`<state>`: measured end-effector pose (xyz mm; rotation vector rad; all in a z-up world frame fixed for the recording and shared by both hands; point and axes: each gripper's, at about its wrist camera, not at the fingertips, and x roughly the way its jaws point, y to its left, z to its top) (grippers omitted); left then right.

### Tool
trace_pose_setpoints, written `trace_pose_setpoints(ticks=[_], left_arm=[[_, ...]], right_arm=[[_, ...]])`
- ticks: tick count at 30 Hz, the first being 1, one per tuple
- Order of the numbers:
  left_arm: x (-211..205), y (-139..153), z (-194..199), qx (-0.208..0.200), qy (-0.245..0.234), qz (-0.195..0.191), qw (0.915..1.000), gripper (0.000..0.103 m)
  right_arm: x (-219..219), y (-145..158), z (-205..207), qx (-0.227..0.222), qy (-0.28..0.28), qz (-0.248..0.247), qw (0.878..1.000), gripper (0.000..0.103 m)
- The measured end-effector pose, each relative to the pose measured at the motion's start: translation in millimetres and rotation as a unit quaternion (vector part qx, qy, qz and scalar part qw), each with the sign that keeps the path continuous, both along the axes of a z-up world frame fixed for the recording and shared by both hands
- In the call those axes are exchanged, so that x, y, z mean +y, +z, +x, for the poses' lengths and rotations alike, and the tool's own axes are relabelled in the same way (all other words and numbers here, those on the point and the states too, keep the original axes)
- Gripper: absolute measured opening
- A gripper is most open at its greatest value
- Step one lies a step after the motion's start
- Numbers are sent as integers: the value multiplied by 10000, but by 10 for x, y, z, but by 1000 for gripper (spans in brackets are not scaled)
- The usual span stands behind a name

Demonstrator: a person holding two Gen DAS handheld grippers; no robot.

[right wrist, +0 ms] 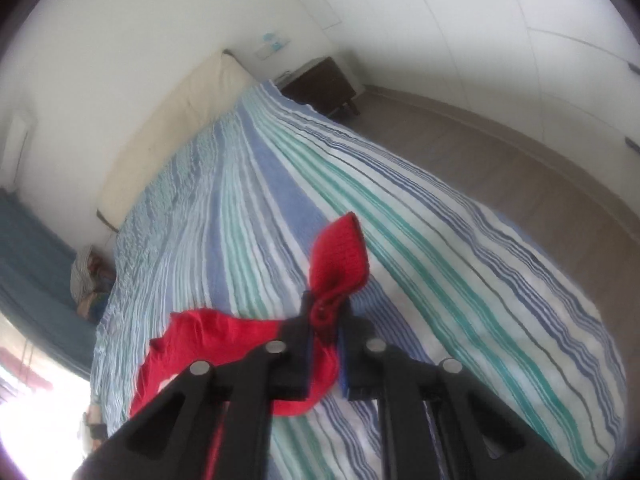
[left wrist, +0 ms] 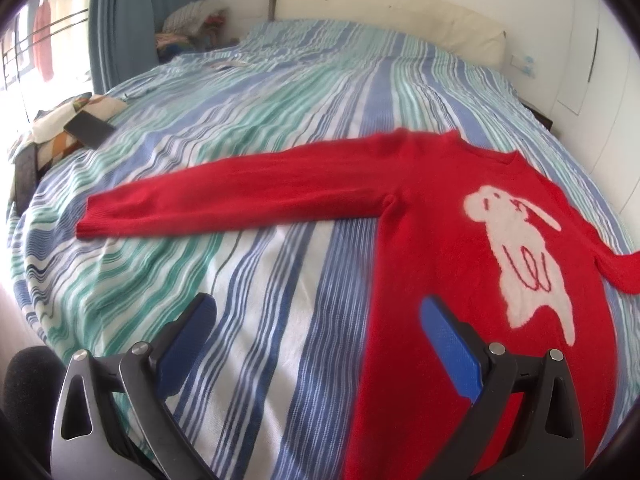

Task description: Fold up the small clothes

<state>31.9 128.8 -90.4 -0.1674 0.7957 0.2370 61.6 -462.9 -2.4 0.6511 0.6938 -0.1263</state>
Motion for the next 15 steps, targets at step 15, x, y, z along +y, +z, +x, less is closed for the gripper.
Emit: trace_pose_setpoints(ticks=[15], left_arm=[[46,56,-4,-128,41,139,9998,102]], right_arm=[[2871,806,1450,-623,2737,-482,9586,9]])
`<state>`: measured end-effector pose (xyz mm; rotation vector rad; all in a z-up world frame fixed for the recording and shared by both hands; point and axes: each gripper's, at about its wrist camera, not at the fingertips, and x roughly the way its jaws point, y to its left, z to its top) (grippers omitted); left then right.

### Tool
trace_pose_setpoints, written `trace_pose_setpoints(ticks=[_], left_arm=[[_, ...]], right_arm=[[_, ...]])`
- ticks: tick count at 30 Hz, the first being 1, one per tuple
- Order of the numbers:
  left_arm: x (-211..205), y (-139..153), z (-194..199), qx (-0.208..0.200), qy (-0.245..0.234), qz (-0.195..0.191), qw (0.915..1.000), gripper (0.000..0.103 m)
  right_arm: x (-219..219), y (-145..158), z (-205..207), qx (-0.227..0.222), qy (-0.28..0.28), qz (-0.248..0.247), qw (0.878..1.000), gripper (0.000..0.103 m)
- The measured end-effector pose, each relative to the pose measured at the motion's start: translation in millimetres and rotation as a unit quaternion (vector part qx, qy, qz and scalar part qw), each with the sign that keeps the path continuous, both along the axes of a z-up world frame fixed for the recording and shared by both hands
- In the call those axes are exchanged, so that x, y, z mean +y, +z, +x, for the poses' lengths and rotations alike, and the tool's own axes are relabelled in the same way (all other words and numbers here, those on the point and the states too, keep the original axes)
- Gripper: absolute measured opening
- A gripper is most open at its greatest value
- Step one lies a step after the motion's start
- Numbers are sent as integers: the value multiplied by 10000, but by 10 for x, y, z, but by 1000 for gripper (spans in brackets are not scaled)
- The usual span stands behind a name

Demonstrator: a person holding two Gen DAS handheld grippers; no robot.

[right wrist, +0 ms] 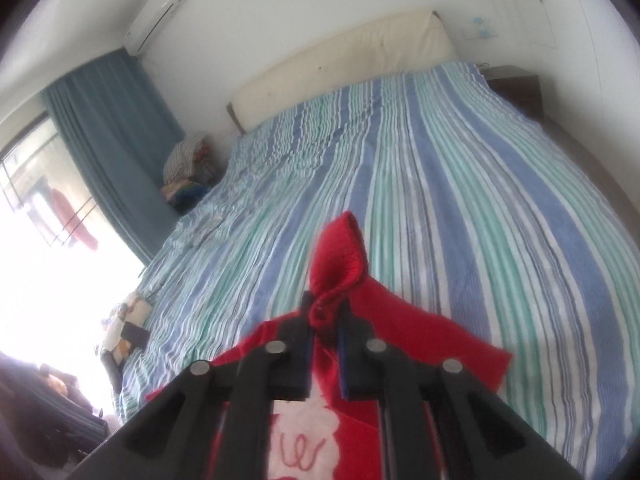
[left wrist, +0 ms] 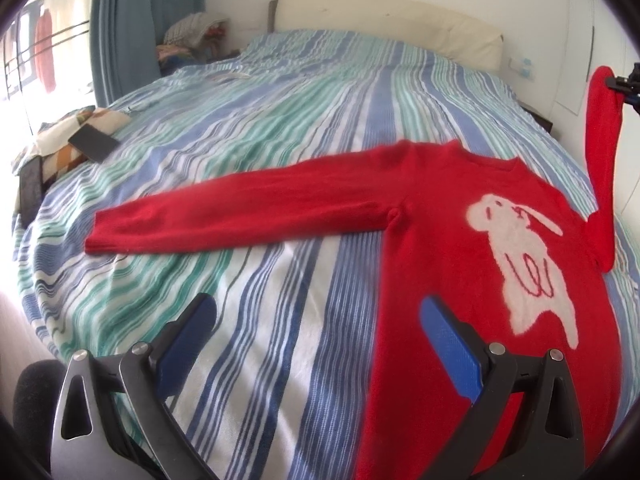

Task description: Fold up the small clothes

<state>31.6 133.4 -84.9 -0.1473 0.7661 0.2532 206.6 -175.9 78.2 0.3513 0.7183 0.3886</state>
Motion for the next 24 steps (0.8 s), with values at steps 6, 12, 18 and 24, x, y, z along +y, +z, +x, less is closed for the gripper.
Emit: trace_pose_setpoints(ticks=[6,12,18,24], left_arm=[[30,-52,18,92,98,-19,9999,102],[77,-75,13,139,137,-47,9998,102],[62,-123,80,230,109,-145,9996,102],[-44,-144,50,288,-13,138,9995,102]], right_arm=[[954,-520,212,320,956,104,9948,17],[854,-1119,178,1212,1577,1441,9694,78],[-70,-1705,166,2046,705,1414,9660,78],[-1025,-2218,-87,2481,-576,85,9670,54]])
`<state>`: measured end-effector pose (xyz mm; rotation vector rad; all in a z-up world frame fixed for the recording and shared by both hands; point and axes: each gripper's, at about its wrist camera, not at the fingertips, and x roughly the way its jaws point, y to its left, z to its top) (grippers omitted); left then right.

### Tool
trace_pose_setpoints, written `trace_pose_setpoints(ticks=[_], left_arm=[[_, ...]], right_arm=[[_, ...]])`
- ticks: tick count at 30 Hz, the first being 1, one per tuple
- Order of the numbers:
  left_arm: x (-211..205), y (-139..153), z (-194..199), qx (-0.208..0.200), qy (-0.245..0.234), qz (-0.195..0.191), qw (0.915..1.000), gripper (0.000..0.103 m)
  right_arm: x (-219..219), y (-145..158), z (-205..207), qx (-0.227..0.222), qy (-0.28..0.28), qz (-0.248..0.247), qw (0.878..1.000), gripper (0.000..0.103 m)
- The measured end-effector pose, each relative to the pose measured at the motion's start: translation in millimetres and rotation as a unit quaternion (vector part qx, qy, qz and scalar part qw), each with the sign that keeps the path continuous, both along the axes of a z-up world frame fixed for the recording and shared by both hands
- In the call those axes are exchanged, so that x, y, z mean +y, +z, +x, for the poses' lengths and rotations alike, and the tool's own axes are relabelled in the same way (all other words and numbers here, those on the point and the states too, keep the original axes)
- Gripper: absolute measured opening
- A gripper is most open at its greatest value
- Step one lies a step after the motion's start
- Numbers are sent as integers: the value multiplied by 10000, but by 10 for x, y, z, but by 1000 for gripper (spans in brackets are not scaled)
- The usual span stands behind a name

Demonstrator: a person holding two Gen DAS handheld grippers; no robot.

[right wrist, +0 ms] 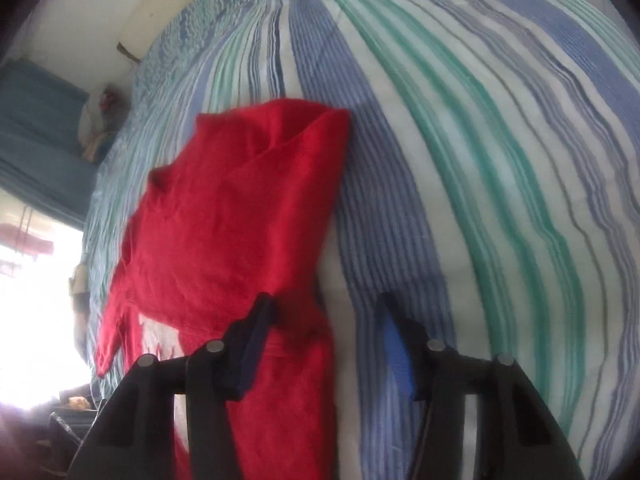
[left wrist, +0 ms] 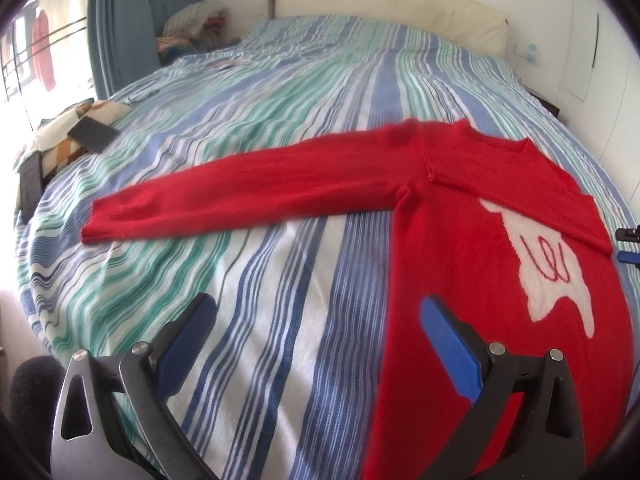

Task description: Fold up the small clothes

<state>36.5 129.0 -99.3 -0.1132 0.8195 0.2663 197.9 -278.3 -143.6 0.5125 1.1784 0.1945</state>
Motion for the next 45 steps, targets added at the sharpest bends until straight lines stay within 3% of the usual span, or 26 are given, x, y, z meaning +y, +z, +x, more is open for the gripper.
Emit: trace_pose_setpoints(ticks=[4,7,12,15,20,23,39,45], left_arm=[[-15,-29,43,44,-5,-55,10000,102],[-16,-70,63,130,5,-96,9999,102],[-1,-84,16,138,61,-118,9998,102],[17,-92,14,162,115,-171,9997,102],[48,-105,3,189,199,-242,9993,102],[77,-101,-29,202,264,-217,9992,102],[159,-140,0,313,374,-326,9983,102],[170,-160,6,417,372,-382,9977,102]], right_arm=[[-24,390,-388,-625,417,186,9970,57],[110,619,-818,-1165,768,-424,9893,69],[6,465,-1484,-1629,286,-1463,9753,72],[-143,314,-1752,-1629,-218,-1694,9717,72],[-374,316,-1814,-1582,-902,-1510,9716,72],[-324,310,-1776,-1619,-853,-1706,9682,73],[-163,116,-1758,-1314,-694,-1614,9756,73],[-139,64,-1749,-1223,-664,-1612,9771,78]])
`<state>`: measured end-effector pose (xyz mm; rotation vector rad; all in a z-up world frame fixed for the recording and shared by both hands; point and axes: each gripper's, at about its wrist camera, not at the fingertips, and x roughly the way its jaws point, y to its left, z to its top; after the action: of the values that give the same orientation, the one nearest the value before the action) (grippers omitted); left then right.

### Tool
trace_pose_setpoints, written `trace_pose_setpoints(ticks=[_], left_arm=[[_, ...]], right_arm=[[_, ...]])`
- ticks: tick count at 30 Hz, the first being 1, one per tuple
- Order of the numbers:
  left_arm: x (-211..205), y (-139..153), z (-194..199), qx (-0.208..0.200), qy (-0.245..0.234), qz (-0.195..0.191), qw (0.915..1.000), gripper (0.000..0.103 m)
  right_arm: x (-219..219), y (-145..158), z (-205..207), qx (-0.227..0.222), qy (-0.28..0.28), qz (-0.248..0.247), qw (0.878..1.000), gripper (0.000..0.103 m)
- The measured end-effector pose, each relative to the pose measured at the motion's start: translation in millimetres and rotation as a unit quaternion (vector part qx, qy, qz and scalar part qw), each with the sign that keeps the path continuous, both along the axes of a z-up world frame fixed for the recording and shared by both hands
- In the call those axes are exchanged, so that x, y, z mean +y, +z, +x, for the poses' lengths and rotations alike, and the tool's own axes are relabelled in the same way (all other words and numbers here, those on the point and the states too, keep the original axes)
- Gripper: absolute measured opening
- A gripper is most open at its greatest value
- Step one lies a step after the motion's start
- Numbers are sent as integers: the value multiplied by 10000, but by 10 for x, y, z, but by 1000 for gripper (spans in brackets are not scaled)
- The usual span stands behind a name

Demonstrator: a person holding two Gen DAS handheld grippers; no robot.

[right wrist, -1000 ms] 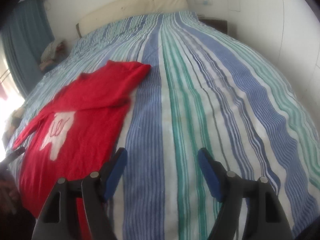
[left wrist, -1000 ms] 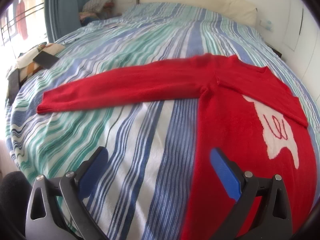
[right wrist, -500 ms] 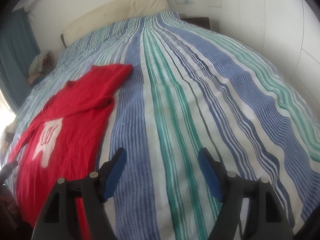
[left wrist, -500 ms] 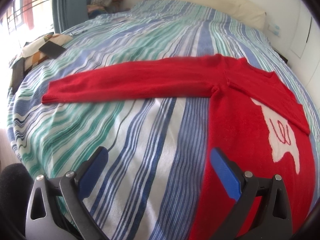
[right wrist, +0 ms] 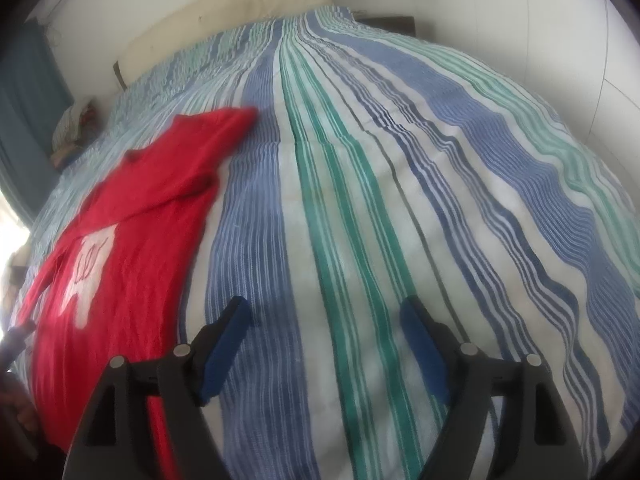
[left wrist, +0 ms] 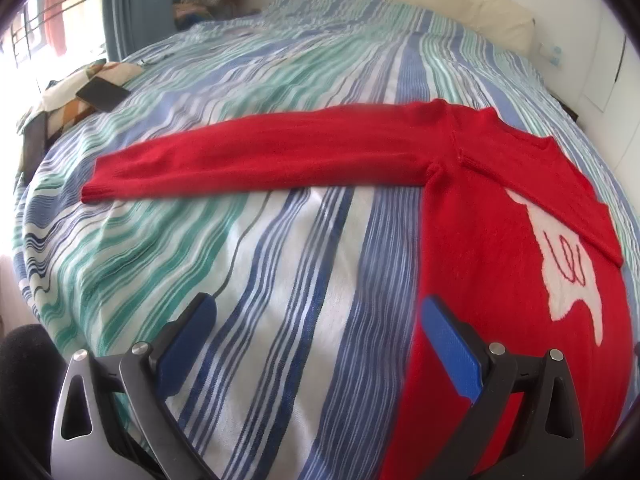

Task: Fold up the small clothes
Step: 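Release the folded sleeve and withdraw the right gripper, then grasp the other red sleeve with the left gripper and fold it across the body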

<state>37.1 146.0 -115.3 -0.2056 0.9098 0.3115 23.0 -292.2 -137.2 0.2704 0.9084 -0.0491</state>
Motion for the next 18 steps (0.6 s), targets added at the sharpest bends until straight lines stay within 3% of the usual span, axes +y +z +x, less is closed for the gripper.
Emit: trace_pose_setpoints(ticks=[5,10,15,18], left_arm=[[200,233,42,-67,-404,-681,9968,102],[1031,701,269,-162,-485,-1087,9928,102],[2128,679,417,408,201,-1078,9931,101],[2613,467,409,729,652,-1528,9834,101]], right_arm=[[16,-10,-14,12,12,-19,10000,79],[21,-11,-14,24,15,2,10000,79],[13,-4,-11,17,-38,69,10000,79],[7,-5,-10,13,-59,95,9999,79]])
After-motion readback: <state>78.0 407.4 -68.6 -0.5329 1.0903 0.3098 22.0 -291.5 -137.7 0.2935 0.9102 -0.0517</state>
